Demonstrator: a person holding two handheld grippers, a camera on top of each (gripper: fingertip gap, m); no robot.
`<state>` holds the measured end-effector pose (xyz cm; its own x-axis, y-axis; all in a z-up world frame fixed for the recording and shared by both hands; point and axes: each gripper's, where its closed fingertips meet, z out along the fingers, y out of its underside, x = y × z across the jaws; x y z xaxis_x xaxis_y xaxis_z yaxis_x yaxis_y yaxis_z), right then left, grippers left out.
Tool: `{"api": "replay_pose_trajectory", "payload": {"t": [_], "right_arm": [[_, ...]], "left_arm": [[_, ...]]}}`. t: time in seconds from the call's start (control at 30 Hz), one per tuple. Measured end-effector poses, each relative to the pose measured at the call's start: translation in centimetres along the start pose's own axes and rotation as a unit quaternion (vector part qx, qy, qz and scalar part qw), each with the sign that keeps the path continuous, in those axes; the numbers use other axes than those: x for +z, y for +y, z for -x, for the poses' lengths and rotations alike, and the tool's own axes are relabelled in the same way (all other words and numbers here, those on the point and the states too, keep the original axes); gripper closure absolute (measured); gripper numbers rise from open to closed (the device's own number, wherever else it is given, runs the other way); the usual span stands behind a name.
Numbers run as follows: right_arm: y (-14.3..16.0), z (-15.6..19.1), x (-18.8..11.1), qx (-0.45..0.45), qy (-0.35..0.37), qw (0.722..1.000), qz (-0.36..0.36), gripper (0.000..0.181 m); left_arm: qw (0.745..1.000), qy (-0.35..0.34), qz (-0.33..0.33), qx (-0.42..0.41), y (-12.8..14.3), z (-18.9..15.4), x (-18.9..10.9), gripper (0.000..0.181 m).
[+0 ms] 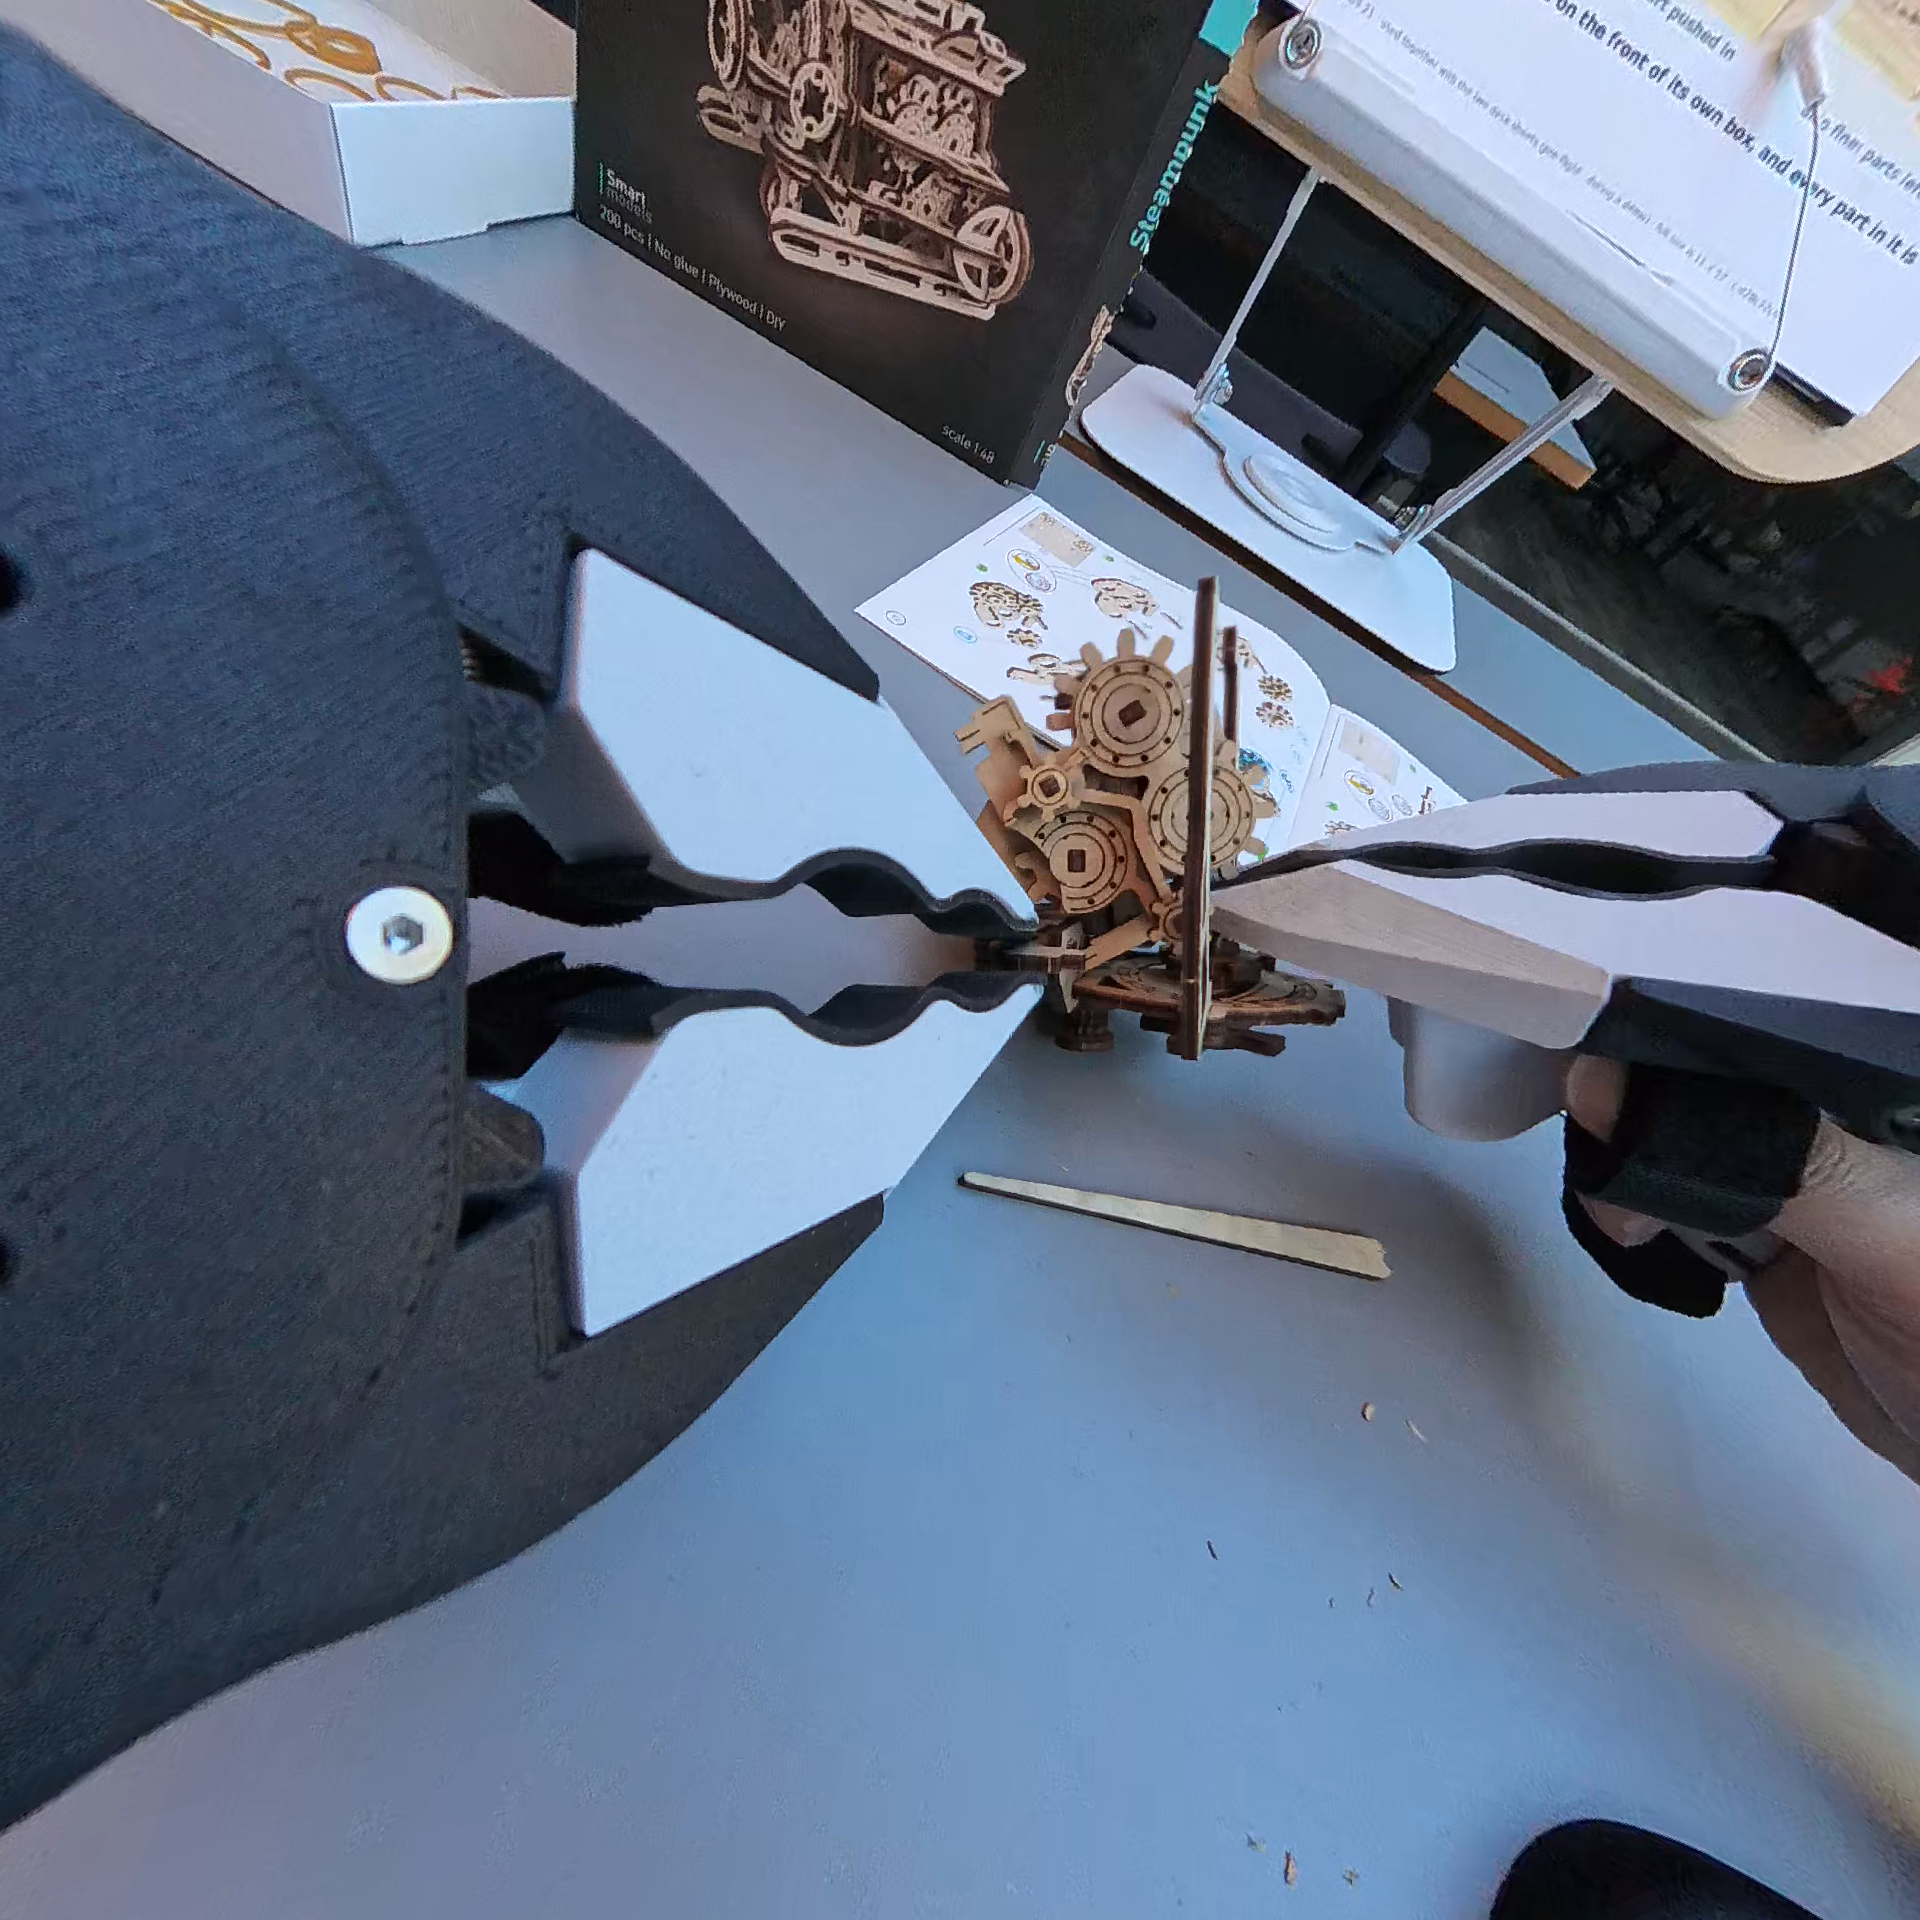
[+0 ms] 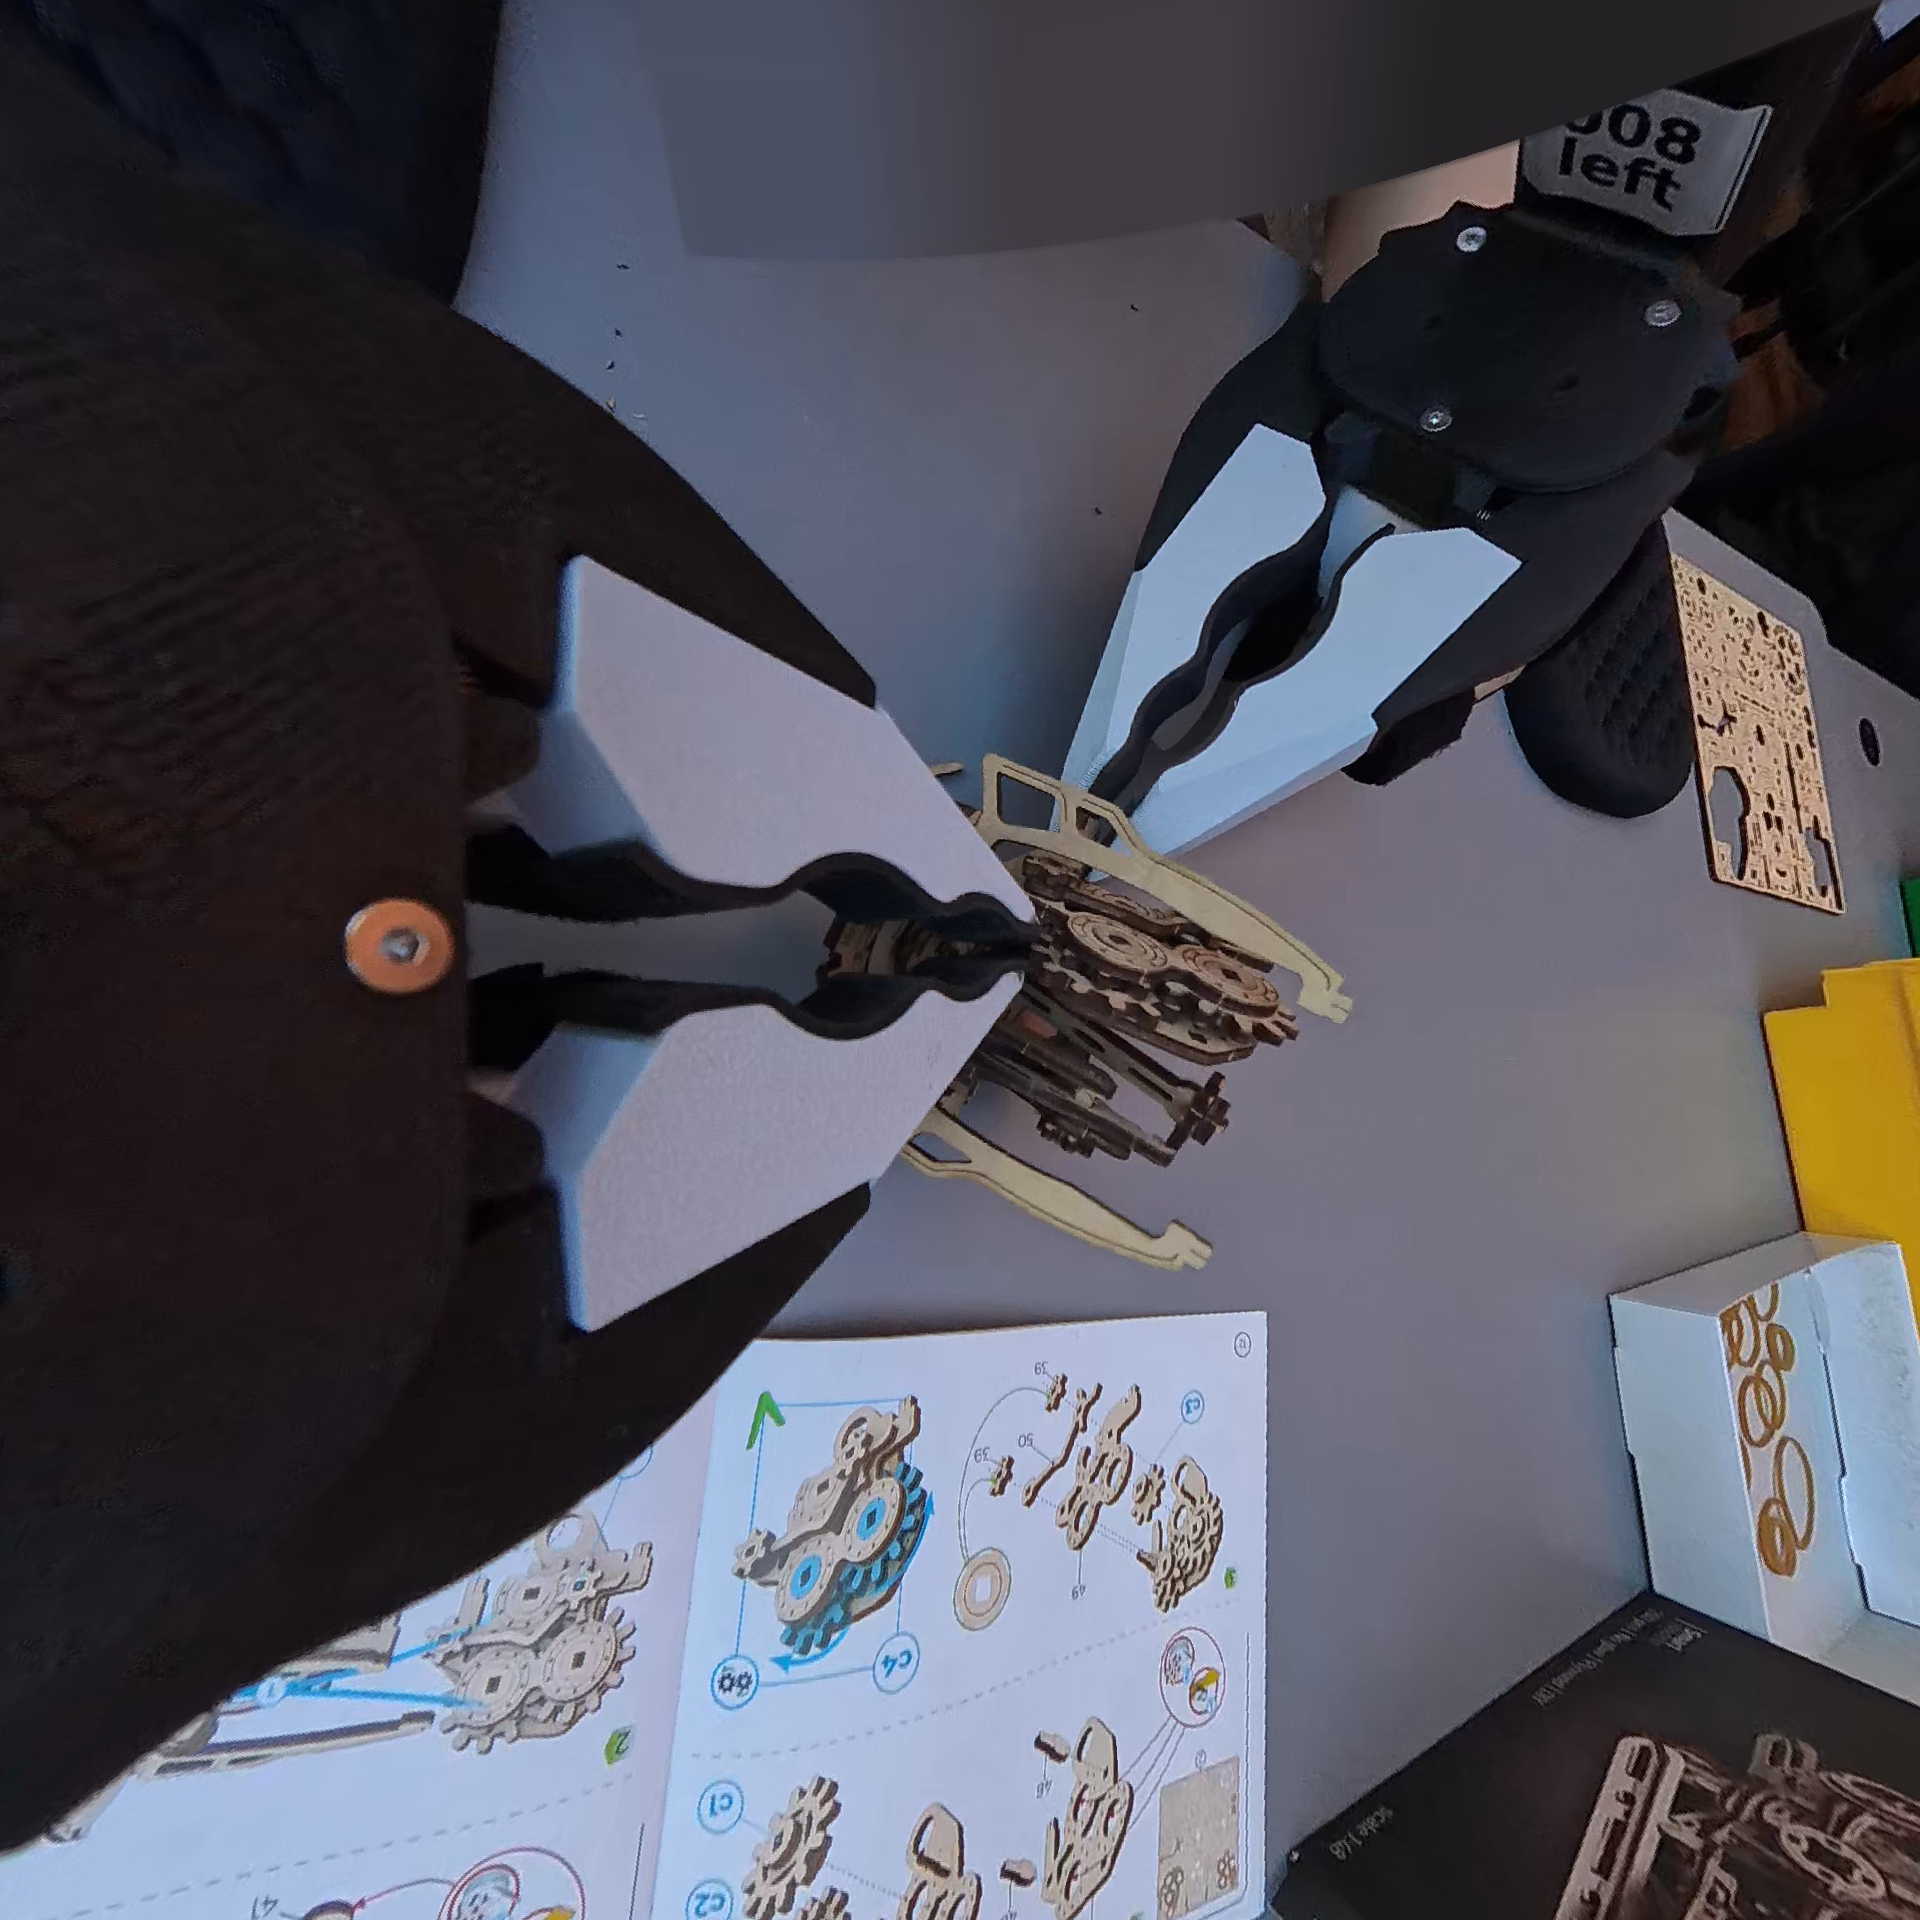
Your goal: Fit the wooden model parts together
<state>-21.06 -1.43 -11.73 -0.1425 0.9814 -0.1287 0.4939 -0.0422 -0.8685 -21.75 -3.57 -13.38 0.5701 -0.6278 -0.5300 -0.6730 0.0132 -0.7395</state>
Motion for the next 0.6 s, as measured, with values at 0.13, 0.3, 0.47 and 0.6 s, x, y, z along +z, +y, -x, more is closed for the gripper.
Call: {"api": "replay_pose_trajectory", "payload": {"t": [0.13,0.3,0.47,0.6], "right_arm": [[0.12,0.24,-0.09,-0.006,-0.009,1.000,0.004,0.181],[0.80,0.79,-0.21,-0.026,-0.029,0.999,0.025,0.181],[0.63,0.69,-0.15,-0.035,-0.030,0.999,0.015,0.181],[0.50,0.52,-0.15,-0.029,-0.033,0.999,0.016,0.181]], "left_arm": [[1.000,0.000,0.001,-0.006,0.03,0.08,-0.02,0.177],[1.000,-0.004,0.003,-0.006,0.04,0.16,-0.01,0.177],[1.000,-0.003,0.003,0.000,0.01,0.08,0.01,0.177],[1.000,-0.003,0.001,0.000,-0.08,0.11,0.06,0.178]]}}
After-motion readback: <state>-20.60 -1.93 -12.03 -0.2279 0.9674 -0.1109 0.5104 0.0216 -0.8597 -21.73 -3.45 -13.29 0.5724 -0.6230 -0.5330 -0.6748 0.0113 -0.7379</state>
